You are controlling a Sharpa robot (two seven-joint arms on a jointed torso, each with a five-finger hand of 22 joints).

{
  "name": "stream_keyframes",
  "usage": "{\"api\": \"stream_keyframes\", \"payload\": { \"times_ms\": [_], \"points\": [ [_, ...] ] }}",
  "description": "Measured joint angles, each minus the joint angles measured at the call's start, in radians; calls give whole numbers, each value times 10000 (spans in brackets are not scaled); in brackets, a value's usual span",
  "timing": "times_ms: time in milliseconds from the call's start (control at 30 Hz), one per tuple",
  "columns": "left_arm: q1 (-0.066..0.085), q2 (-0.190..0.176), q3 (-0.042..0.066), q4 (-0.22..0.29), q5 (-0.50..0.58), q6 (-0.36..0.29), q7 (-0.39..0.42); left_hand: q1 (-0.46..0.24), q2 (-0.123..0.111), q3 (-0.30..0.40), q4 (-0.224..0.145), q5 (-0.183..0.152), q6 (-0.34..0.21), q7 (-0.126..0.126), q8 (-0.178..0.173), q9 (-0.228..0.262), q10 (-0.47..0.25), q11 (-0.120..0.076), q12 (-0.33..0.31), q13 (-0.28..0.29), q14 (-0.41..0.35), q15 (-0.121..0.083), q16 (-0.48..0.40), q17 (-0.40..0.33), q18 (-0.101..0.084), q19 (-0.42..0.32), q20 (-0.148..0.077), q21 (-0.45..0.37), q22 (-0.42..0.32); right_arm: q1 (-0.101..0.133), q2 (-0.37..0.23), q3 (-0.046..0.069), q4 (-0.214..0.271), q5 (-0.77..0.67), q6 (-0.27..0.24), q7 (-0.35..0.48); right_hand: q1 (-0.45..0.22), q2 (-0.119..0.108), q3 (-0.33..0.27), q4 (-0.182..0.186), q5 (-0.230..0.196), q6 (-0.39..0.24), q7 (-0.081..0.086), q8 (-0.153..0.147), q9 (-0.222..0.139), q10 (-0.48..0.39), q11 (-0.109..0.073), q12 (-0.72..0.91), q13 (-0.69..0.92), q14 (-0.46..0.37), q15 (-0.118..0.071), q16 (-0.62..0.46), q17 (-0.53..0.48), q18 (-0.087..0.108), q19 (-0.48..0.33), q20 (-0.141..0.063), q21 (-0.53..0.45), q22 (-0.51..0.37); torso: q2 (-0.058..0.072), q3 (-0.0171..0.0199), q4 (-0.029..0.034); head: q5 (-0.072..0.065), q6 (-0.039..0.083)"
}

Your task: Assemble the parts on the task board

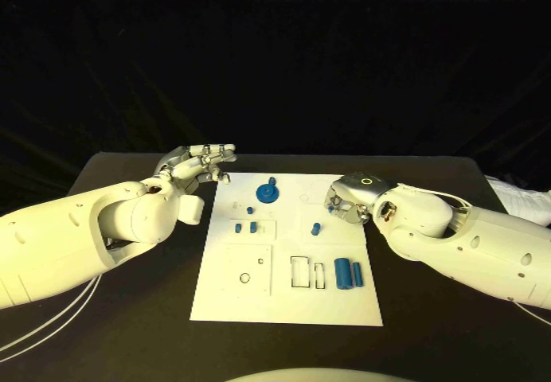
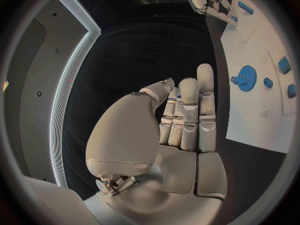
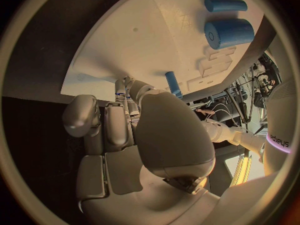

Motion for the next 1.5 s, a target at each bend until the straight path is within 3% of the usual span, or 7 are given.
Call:
{"api": "stream_keyframes", "payload": {
  "times_ms": [233,567,767,900,1067,1233,1500],
  "points": [
    [0,-1,0,-40,-25,0,-5,0,0,0,0,0,0,0,0,0,-17,6,0,3,0,0,-9,-17,0,0,0,-28,-12,14,-282,159,386,194,-228,-55,0,0,28,-28,-20,34,35,-10,-1,0,1,-9,-15,0,0,-1,-1,0,0,0,0,12,-1,2,-3,-12,2],
    [0,-21,0,-172,-42,-15,-1,0,0,-28,-28,0,-1,-1,0,1,-103,32,39,8,-35,34,-47,-47,0,0,0,-28,-16,39,-715,296,1646,559,-491,-212,0,-2,39,-40,-39,30,39,-40,-10,-1,2,-13,-31,0,1,37,-2,-2,4,5,-1,14,1,-1,-3,76,-41],
    [0,-10,0,-207,-44,-16,5,-1,0,-27,-28,0,-1,-1,0,2,-108,37,39,7,-36,34,-47,-53,0,0,0,-28,-22,29,-423,310,2335,737,-649,-219,-1,-4,96,-97,5,28,40,-50,-10,35,39,-37,-44,0,1,37,6,-2,36,37,-1,26,1,0,12,195,-59],
    [0,32,0,-213,-46,-16,6,0,0,-27,-28,0,-1,-1,0,1,-108,37,39,7,-35,34,-47,-53,0,0,0,-28,-22,-54,-10,303,2641,814,-697,-196,-1,-4,124,-126,8,64,77,-80,-3,34,40,-38,-44,0,1,36,13,-2,35,37,-1,25,-2,-12,29,348,-105],
    [0,75,0,-199,-48,-15,7,-1,-1,-55,-56,0,-1,-1,0,1,-144,0,39,6,-35,34,-47,-62,0,0,0,-27,-22,-321,620,232,2689,835,-686,-140,-1,-5,148,-152,8,64,80,-99,10,34,40,-39,-44,0,1,36,13,-3,35,37,-1,25,-6,-26,29,543,-154],
    [0,102,0,-164,-50,-13,7,-1,-1,-55,-56,0,-1,-1,0,2,-144,0,39,5,-35,34,-47,-62,0,0,0,-27,-21,-615,1081,150,2445,836,-612,-64,-3,-4,176,-181,7,52,91,-66,12,33,42,-55,-56,0,1,36,12,-2,35,37,-2,24,2,-31,19,719,-194],
    [0,158,0,-146,-53,-9,6,0,-1,-55,-56,0,-1,-1,0,2,-144,0,39,5,-35,34,-47,-61,0,0,0,-27,-21,-950,1489,22,1975,806,-380,55,-85,-5,207,-234,5,47,93,-66,9,18,58,-57,-57,0,1,56,11,-3,34,37,-2,23,12,-26,0,850,-267]
  ]
}}
